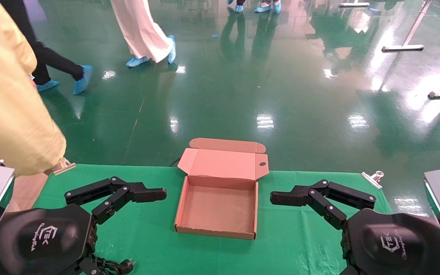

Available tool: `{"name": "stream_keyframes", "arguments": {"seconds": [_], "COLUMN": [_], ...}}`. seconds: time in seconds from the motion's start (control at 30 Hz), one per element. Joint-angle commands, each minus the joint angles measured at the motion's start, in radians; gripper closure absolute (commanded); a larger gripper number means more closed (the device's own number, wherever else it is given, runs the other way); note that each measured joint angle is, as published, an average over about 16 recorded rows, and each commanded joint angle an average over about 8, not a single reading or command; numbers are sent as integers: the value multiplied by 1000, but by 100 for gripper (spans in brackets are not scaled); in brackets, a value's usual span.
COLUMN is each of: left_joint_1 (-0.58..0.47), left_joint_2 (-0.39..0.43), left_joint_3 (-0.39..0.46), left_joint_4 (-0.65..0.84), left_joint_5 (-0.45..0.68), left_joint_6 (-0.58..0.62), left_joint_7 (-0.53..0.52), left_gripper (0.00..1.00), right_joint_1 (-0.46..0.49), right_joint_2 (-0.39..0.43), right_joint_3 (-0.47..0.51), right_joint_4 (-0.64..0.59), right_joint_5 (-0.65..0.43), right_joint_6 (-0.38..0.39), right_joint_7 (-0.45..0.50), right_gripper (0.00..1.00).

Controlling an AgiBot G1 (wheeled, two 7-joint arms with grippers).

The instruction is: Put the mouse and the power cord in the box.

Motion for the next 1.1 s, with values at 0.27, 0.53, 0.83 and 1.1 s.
{"name": "stream_keyframes", "arguments": {"seconds": [0.27,0.53,0.83,1.1], "left_joint_1": [0,-36,-116,-161], "left_joint_2": [0,13,50,129], "left_joint_3": [-1,29,112,215], "left_joint_4": [0,-25,-42,-5], "left_joint_5": [0,114,427,748], "left_joint_6": [-1,-25,-84,-178], "left_joint_7": [0,45,182,321], "left_gripper": [0,0,0,0], "right_joint_1": [-1,40,225,406], "right_joint_2": [2,12,23,6], "right_joint_3": [3,-44,-259,-537], "right_joint_4": [2,-16,-10,-69], "right_joint_5": [1,-83,-372,-639], "right_joint_6": [-2,-42,-93,-100], "right_joint_7": [-1,10,112,155], "right_gripper": [0,0,0,0]}}
